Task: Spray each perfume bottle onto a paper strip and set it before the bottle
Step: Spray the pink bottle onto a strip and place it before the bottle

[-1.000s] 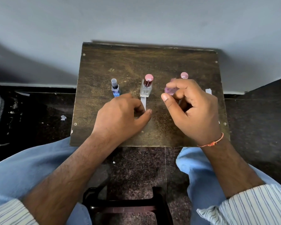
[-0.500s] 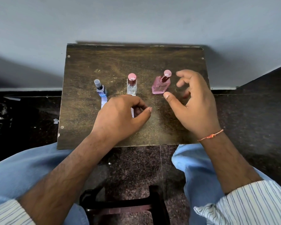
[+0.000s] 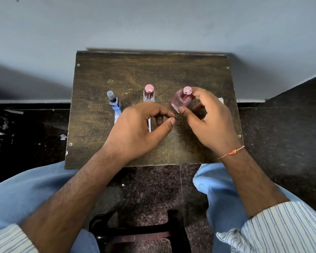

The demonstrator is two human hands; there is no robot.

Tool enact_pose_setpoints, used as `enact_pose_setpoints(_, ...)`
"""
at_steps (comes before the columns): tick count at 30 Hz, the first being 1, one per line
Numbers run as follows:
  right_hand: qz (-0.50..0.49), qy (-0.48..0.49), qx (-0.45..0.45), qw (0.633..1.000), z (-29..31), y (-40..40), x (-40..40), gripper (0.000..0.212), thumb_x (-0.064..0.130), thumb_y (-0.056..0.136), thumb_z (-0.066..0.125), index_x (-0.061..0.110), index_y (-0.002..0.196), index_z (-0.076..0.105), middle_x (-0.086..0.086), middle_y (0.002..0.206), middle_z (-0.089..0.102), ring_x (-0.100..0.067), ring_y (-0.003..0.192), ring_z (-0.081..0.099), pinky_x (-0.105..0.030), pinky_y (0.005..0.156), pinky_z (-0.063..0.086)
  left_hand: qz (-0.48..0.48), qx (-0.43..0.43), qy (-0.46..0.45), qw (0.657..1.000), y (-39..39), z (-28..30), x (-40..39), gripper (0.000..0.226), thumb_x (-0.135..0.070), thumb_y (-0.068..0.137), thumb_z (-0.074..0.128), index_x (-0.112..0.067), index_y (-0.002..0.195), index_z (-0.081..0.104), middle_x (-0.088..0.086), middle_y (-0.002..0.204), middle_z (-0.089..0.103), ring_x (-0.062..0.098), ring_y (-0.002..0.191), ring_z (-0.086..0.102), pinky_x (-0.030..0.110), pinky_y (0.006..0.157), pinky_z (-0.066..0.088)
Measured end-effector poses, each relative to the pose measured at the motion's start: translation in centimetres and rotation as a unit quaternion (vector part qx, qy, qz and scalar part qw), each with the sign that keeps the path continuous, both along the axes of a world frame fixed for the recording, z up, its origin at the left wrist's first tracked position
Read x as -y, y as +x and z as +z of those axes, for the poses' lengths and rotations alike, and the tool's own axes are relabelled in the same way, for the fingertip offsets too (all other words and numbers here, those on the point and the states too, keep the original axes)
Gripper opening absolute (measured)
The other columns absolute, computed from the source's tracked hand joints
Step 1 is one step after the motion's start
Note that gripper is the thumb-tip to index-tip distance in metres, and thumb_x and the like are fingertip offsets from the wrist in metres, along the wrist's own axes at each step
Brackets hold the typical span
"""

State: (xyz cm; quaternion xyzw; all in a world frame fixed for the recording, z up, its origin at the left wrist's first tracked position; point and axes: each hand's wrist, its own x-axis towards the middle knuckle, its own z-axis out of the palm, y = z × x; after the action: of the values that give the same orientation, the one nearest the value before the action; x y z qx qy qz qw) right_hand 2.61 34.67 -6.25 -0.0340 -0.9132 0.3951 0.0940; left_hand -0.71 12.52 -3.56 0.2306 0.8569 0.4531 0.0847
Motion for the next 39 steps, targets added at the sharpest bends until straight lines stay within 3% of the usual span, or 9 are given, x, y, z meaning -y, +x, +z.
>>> enact_pose_setpoints(8, 0.000, -0.023, 0.011, 1.000, -0.22, -0.10, 0.30, 0.032, 0.025, 0.100, 0.074, 0.026, 0.132, 0.069, 0.020, 0.113, 0.072, -0.014, 0.087, 0.070, -0.037, 0.079, 0.060, 0.016, -0.003, 0.016, 1.000, -0.05, -0.25, 0.31, 0.012, -0.022, 0.097, 0.080, -0.022, 0.109, 0.079, -0.012, 0.082, 0.070, -0.014, 0.064, 0.058, 0.000, 0.063, 0.037)
enact_pose_setpoints(11, 0.013, -0.028, 0.017, 0.999, -0.17, 0.03, 0.31, 0.030, 0.027, 0.099, 0.077, 0.024, 0.129, 0.072, 0.019, 0.112, 0.074, -0.013, 0.086, 0.070, -0.027, 0.071, 0.055, 0.030, 0.029, 0.061, 0.997, -0.05, 0.00, 0.35, 0.021, -0.025, 0.098, 0.079, -0.026, 0.116, 0.070, -0.007, 0.083, 0.072, -0.004, 0.050, 0.056, 0.005, 0.053, 0.033)
enact_pose_setpoints(14, 0.039, -0.034, 0.021, 0.998, 0.04, 0.26, 0.52, 0.033, 0.031, 0.099, 0.077, 0.020, 0.129, 0.073, 0.014, 0.113, 0.075, -0.010, 0.084, 0.069, -0.017, 0.064, 0.047, 0.033, 0.027, 0.075, 0.996, -0.19, 0.09, 0.36, 0.033, -0.033, 0.099, 0.077, -0.032, 0.130, 0.066, -0.007, 0.083, 0.071, 0.015, 0.040, 0.046, 0.023, 0.043, 0.034)
enact_pose_setpoints(17, 0.082, -0.034, 0.021, 0.996, 0.38, 0.44, 0.63, 0.032, 0.034, 0.100, 0.076, 0.020, 0.129, 0.073, 0.014, 0.108, 0.073, -0.013, 0.082, 0.068, -0.026, 0.061, 0.051, 0.023, 0.015, 0.072, 0.997, -0.36, 0.06, 0.38, 0.038, -0.032, 0.102, 0.075, -0.027, 0.139, 0.069, -0.004, 0.079, 0.069, 0.008, 0.044, 0.045, 0.010, 0.048, 0.031)
enact_pose_setpoints(20, 0.120, -0.012, 0.016, 0.993, 0.54, 0.53, 0.62, 0.033, 0.029, 0.101, 0.075, 0.018, 0.132, 0.073, 0.014, 0.111, 0.073, -0.013, 0.092, 0.070, -0.037, 0.072, 0.058, 0.019, -0.011, 0.062, 0.998, -0.28, 0.07, 0.43, 0.036, -0.027, 0.102, 0.076, -0.018, 0.136, 0.074, 0.001, 0.074, 0.068, -0.007, 0.052, 0.052, -0.001, 0.055, 0.033)
enact_pose_setpoints(25, 0.144, 0.006, -0.002, 0.990, 0.56, 0.62, 0.59, 0.035, 0.027, 0.100, 0.074, 0.014, 0.133, 0.073, 0.009, 0.113, 0.074, -0.014, 0.098, 0.067, -0.043, 0.078, 0.059, 0.010, -0.020, 0.054, 0.998, -0.39, 0.08, 0.50, 0.028, -0.026, 0.101, 0.078, -0.020, 0.129, 0.078, -0.003, 0.071, 0.067, -0.007, 0.055, 0.053, 0.001, 0.057, 0.034)
enact_pose_setpoints(30, 0.140, 0.022, -0.008, 0.990, 0.54, 0.64, 0.59, 0.034, 0.031, 0.100, 0.073, 0.015, 0.131, 0.072, 0.010, 0.106, 0.070, -0.018, 0.091, 0.065, -0.043, 0.068, 0.057, 0.026, -0.017, 0.090, 0.995, -0.38, 0.41, 0.38, 0.022, -0.026, 0.101, 0.078, -0.022, 0.122, 0.077, 0.000, 0.070, 0.062, -0.002, 0.051, 0.048, 0.004, 0.054, 0.031)
enact_pose_setpoints(35, 0.115, 0.035, -0.020, 0.993, 0.37, 0.47, 0.29, 0.033, 0.031, 0.100, 0.074, 0.013, 0.129, 0.073, 0.008, 0.108, 0.072, -0.018, 0.092, 0.068, -0.043, 0.073, 0.058, 0.032, -0.011, 0.119, 0.992, -0.45, 0.56, 0.55, 0.020, -0.033, 0.098, 0.079, -0.022, 0.115, 0.076, -0.009, 0.077, 0.062, 0.002, 0.049, 0.043, 0.010, 0.051, 0.030)
enact_pose_setpoints(39, 0.078, 0.017, -0.034, 0.996, 0.32, 0.18, 0.12, 0.032, 0.020, 0.099, 0.078, 0.009, 0.129, 0.073, 0.004, 0.112, 0.074, -0.014, 0.092, 0.070, -0.031, 0.071, 0.057, 0.004, -0.017, 0.110, 0.994, -0.42, 0.30, 0.97, 0.019, -0.024, 0.096, 0.083, -0.017, 0.112, 0.078, -0.020, 0.082, 0.065, -0.003, 0.050, 0.050, 0.003, 0.054, 0.031)
